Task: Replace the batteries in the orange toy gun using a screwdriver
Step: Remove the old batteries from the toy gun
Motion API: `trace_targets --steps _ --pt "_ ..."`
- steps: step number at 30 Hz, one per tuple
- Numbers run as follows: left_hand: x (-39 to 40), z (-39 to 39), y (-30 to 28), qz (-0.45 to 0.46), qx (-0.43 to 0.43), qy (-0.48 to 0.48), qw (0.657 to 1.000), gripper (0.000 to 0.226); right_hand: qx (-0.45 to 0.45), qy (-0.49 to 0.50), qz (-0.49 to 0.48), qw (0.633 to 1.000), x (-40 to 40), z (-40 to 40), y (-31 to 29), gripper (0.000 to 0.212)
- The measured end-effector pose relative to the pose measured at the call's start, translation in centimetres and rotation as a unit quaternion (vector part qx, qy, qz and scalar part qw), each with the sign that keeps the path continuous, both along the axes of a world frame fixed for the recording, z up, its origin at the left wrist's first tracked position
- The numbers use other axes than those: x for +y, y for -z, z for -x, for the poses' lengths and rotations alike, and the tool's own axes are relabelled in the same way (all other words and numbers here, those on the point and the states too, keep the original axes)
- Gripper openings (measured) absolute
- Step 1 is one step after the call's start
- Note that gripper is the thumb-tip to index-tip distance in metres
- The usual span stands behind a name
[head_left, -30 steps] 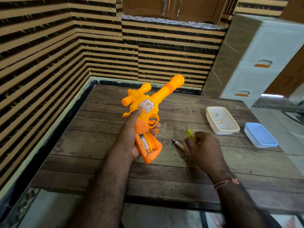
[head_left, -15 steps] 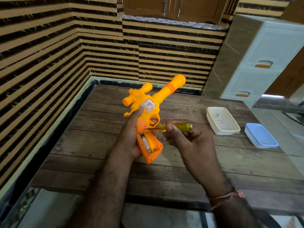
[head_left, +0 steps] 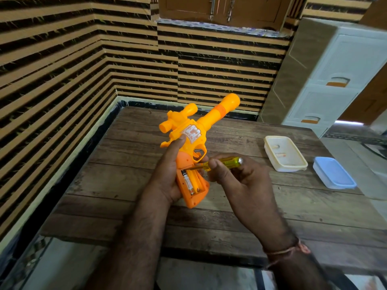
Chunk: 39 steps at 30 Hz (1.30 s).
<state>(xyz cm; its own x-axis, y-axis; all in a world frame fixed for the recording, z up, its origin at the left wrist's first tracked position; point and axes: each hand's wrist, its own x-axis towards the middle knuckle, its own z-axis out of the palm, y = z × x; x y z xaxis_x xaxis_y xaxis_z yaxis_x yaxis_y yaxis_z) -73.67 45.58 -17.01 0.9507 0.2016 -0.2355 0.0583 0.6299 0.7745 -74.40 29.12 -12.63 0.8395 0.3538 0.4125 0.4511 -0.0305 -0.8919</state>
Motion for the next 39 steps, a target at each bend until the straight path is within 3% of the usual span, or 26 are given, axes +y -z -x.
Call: trace_targets --steps 7,9,13,19,23,33,39 --pt "-0.5 -0.1 0.2 -0.002 0.009 0.036 0.999 0.067 -0.003 0.014 0.039 0.999 0.2 0.0 -0.1 0.02" --pt "-0.9 0.0 0.0 -0.007 0.021 0.064 0.998 0.069 -0.026 0.025 0.054 0.998 0.4 -0.1 0.0 0.03" --pt "-2.3 0.4 -0.2 -0.007 0.014 0.13 0.991 0.053 -0.027 0.044 0.07 0.996 0.1 -0.7 0.1 0.05" --pt "-3.4 0.9 -0.8 -0.031 0.02 0.209 0.977 0.041 0.007 0.056 0.013 0.998 -0.7 -1.3 -0.4 0.033" --pt "-4.2 1.0 -0.8 -0.017 0.018 0.242 0.97 0.038 0.017 0.058 0.013 0.998 -1.1 -1.5 -0.6 0.039" --pt "-3.5 0.7 -1.1 0.028 -0.019 0.186 0.982 0.041 0.005 0.068 -0.03 0.997 -1.1 -1.0 -1.3 0.029" --pt "-2.5 0.4 -0.7 0.001 -0.006 0.15 0.989 0.042 -0.022 0.056 -0.02 0.998 -0.5 -0.5 -1.2 0.031"
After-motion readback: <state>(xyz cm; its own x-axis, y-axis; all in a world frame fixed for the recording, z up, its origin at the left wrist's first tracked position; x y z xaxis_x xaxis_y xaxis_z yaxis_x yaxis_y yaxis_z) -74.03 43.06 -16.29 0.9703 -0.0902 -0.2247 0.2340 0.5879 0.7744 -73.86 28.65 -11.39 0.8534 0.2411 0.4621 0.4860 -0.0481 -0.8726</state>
